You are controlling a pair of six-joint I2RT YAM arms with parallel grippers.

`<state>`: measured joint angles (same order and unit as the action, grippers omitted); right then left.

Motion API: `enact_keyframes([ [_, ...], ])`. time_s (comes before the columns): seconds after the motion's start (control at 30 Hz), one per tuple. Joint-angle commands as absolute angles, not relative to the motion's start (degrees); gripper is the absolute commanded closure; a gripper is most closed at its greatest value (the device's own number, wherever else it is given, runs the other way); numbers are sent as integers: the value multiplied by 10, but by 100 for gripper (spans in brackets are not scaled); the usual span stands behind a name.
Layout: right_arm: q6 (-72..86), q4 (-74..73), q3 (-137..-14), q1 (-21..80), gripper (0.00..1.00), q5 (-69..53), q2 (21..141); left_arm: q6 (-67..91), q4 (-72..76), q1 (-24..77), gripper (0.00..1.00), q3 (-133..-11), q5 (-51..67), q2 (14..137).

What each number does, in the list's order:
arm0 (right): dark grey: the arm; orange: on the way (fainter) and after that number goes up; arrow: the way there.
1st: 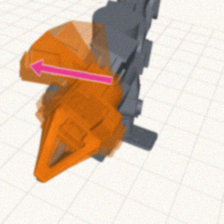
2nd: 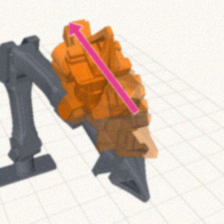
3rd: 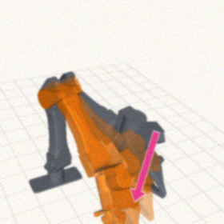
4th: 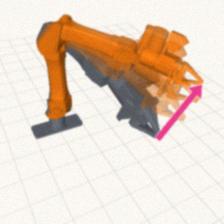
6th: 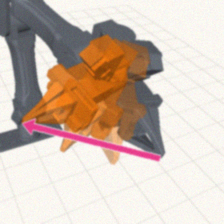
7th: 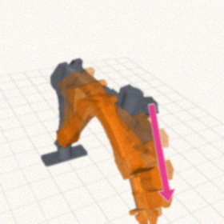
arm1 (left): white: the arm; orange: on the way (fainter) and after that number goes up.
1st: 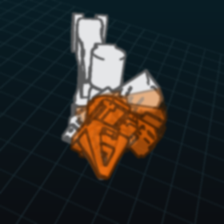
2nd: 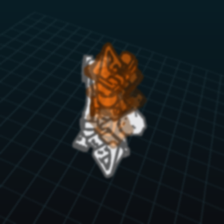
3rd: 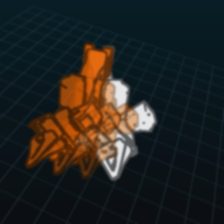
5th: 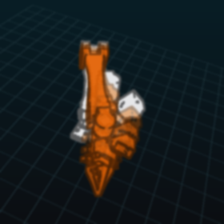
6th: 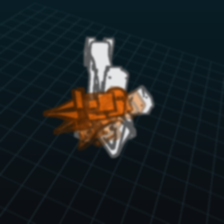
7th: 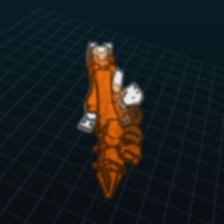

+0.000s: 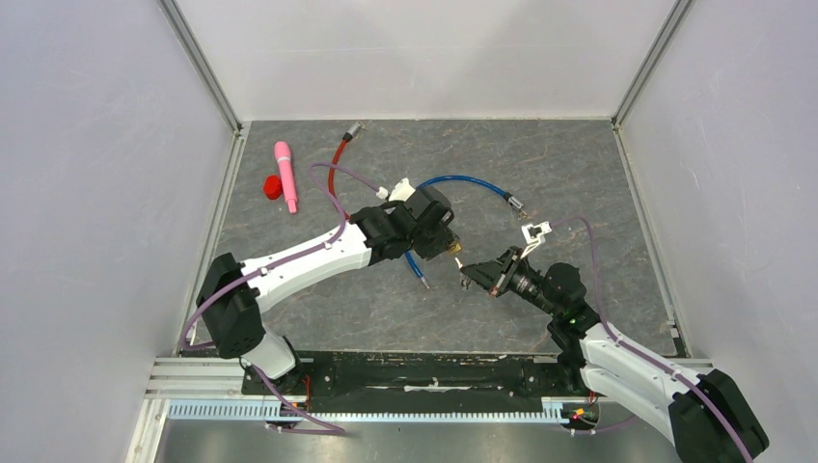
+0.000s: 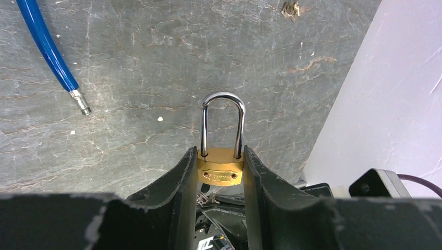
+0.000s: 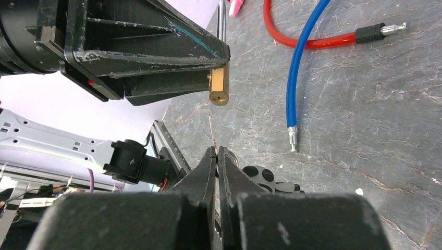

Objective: Unlock with the key

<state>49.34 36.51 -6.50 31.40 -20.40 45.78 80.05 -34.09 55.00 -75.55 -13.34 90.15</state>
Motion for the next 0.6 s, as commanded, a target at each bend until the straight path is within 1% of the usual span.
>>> enact_keyframes([
  [0.0,506,397,-67,316,100,-185,450,807,-312,555,98,-755,-137,877],
  [0.3,507,376,-58,316,100,-148,427,805,-307,558,98,-750,-135,872],
  [0.57,508,373,-57,316,100,-147,429,804,-295,562,98,-746,-133,869],
])
